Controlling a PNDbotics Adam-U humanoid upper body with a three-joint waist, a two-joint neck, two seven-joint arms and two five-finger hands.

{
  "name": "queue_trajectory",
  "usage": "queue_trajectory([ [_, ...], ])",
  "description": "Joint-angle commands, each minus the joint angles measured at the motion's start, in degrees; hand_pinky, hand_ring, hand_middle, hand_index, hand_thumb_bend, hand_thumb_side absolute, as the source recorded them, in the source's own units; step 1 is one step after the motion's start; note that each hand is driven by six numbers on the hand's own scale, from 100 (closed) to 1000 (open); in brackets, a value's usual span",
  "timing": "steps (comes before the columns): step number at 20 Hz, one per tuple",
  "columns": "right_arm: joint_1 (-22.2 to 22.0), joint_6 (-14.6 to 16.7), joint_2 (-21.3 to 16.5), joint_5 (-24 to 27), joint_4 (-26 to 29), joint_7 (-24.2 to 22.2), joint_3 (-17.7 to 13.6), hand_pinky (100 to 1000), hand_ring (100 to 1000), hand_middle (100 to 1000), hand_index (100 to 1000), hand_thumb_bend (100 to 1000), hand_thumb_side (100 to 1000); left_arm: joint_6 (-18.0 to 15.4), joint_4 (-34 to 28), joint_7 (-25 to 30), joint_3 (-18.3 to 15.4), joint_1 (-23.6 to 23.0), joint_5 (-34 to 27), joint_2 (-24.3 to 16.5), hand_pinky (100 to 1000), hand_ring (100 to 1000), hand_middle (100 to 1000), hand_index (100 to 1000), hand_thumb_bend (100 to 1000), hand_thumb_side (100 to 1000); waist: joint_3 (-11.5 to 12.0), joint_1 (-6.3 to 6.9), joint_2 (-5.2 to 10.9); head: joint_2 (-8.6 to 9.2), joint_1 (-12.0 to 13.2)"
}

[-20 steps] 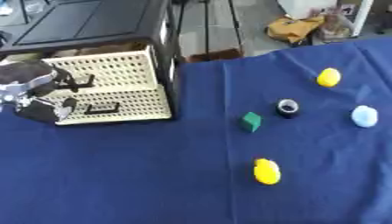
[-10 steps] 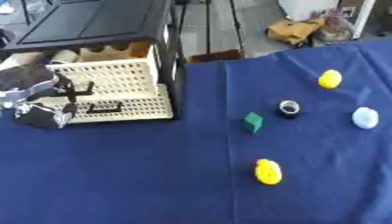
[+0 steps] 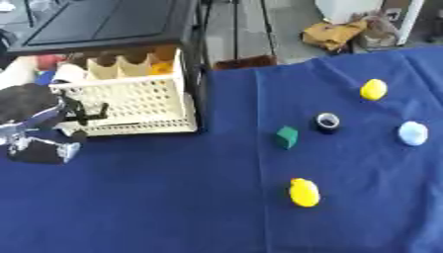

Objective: Pick up objects from table and place into drawer.

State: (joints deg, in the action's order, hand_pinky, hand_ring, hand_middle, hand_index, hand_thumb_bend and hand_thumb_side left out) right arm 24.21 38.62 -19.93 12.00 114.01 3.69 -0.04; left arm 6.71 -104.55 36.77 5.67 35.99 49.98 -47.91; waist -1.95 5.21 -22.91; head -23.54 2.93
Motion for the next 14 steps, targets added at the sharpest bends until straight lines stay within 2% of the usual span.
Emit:
queue_trajectory([
  [1,0.58,0.11,-1.08,0.55,0.59,0.2,-0.54,660,760,698,797,100,868,0.65,-3.8,-0.18,-1.09,-0.44,0.77,-1.33,100,100,188,657,100,246,0.31,-0.22,1.64,-0.06,-0.31],
  [7,0.66,0.06,-0.99,0.63,0.59,0.12,-0.51,662,761,697,797,100,869,1.61,-5.58,-0.39,-1.27,-2.11,3.08,-1.45,100,100,187,667,100,246,0.55,-0.38,1.49,0.13,-0.48],
  [8,0.68,0.04,-0.95,0.63,0.59,0.07,-0.49,663,762,697,797,100,869,1.68,-5.65,-0.3,-1.26,-2.13,3.03,-1.4,100,100,187,710,100,246,0.55,-0.39,1.46,0.16,-0.49],
  [10,0.69,0.0,-0.88,0.6,0.59,0.03,-0.5,664,762,697,797,100,869,1.61,-5.79,0.1,-1.14,-2.1,2.27,-1.17,100,100,186,880,100,245,0.55,-0.43,1.39,0.23,-0.49],
  [14,0.65,-0.01,-0.81,0.5,0.59,0.17,-0.57,664,763,696,796,100,869,1.13,-6.5,2.06,-1.07,-1.86,-1.85,-0.79,100,100,185,948,100,245,0.5,-0.52,1.27,0.23,-0.42],
])
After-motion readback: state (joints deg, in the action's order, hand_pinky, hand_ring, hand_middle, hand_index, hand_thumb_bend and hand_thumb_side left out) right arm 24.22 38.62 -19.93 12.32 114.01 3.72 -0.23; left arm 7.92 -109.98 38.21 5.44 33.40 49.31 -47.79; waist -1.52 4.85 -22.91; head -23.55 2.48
